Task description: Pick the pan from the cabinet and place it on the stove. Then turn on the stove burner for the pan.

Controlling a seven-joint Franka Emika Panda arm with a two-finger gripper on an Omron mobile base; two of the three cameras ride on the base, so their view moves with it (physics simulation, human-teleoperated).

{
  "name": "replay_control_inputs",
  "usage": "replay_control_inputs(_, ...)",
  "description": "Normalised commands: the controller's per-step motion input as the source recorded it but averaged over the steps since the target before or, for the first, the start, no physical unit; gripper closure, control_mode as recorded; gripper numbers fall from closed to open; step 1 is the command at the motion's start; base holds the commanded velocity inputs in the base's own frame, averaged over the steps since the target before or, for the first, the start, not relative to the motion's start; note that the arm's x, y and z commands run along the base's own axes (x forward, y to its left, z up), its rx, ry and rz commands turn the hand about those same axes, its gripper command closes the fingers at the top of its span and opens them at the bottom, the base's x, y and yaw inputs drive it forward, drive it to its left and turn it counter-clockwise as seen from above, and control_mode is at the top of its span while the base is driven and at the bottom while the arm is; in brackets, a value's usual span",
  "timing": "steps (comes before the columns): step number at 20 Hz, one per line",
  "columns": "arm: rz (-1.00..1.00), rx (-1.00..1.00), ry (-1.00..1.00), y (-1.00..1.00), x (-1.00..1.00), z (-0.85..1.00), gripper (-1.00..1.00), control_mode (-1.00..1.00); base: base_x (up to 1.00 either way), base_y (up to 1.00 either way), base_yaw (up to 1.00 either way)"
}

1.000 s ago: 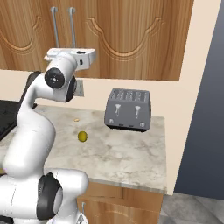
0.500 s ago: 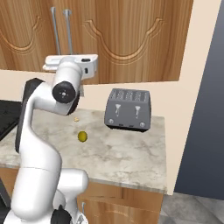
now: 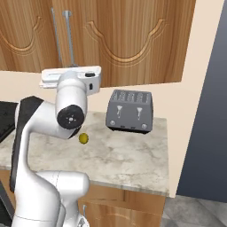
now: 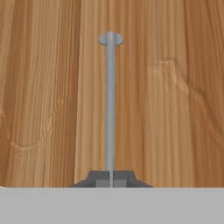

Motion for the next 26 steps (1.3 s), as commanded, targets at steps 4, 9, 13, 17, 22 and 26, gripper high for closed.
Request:
replay_control_inputs(4,0.02,-0.03,0.05,-0.04,-0.53,-0.29,-1.0,-1.0,0.0,0.0,0.0)
replay_control_inputs(9,-0.01,-0.03,-0.06,0.04,-0.64,0.04,-1.0,-1.0,0.0,0.0,0.0)
replay_control_inputs(13,-0.08,-0.14,-0.1,0.51,-0.53,0.24,-1.0,-1.0,0.0,0.0,0.0)
replay_control_inputs(17,-0.14,-0.3,-0.03,0.66,-0.24,0.1,-1.0,-1.0,0.0,0.0,0.0)
replay_control_inputs(22,-0.16,-0.41,0.0,0.84,-0.01,0.01,-1.0,-1.0,0.0,0.0,0.0)
replay_control_inputs(26,-0.21,-0.4,0.06,0.63,0.14,0.0,-1.0,-1.0,0.0,0.0,0.0)
